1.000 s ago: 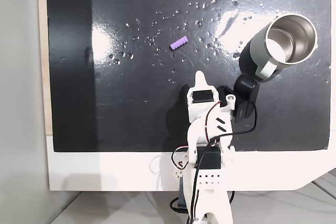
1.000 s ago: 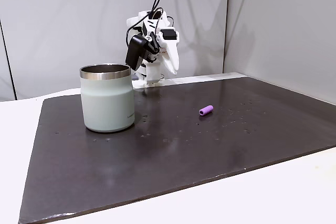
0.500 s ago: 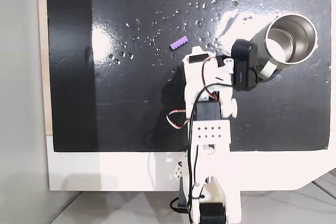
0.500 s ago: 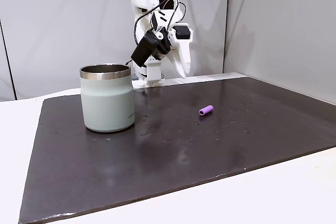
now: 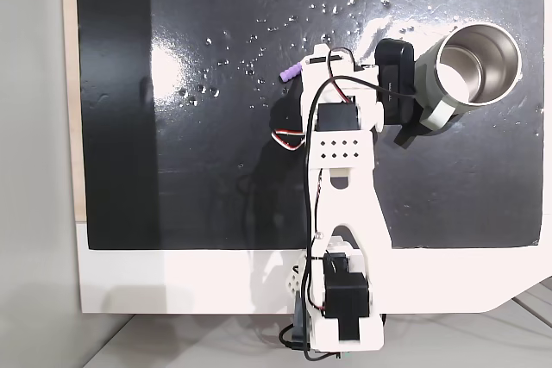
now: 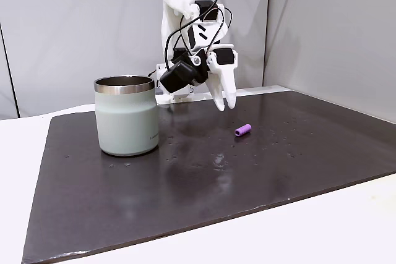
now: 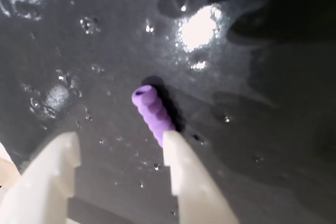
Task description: Grasp a pengrip and put it in the cup.
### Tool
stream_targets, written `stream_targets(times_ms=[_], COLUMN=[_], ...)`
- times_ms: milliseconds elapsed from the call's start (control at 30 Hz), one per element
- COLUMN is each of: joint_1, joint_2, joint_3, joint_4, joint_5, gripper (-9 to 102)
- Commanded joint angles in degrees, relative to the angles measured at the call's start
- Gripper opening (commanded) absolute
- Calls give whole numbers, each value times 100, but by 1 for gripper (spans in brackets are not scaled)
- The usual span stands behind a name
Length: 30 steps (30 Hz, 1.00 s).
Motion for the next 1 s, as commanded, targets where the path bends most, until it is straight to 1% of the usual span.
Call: stream_targets(times_ms=[0, 267, 967], joint_1=[-158, -466, -624], joint_2=[-149, -712, -2004], joint_3=[-510, -782, -1600], joint_4=[35, 35, 132], joint_5=[70, 141, 114], gripper=[15, 15, 15])
